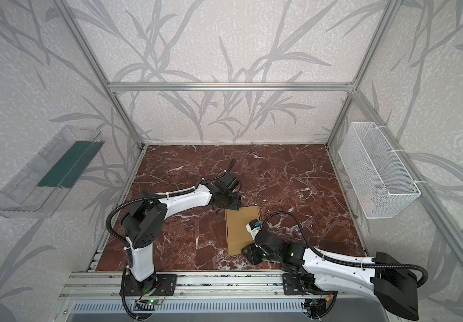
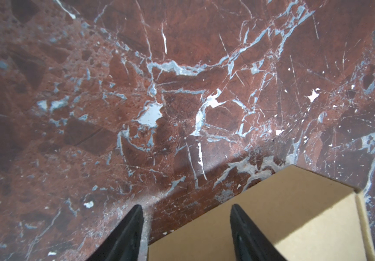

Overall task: Assemble paper box
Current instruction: Fold and tuck the lid into the gap.

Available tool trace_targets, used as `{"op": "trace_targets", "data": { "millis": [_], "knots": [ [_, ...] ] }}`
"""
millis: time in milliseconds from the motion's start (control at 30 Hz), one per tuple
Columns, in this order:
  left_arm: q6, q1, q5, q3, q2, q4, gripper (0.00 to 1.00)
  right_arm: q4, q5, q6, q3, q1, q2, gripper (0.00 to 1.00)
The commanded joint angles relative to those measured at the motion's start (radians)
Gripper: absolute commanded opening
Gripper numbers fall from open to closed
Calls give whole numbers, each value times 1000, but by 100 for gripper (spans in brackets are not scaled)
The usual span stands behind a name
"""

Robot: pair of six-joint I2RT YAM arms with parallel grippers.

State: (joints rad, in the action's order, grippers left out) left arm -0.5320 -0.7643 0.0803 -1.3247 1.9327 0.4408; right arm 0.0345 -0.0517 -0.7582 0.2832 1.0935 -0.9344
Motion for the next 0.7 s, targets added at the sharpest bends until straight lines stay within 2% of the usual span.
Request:
{"op": "trace_targets", "data": {
  "millis": [0,667],
  "knots": [
    [7,-1,16,17,17,25,63,-32,47,23,-16,5,-16,38],
    [2,-2,24,33,22,12,63,-118,112,58,-45,6,-44,37]
  ]
}}
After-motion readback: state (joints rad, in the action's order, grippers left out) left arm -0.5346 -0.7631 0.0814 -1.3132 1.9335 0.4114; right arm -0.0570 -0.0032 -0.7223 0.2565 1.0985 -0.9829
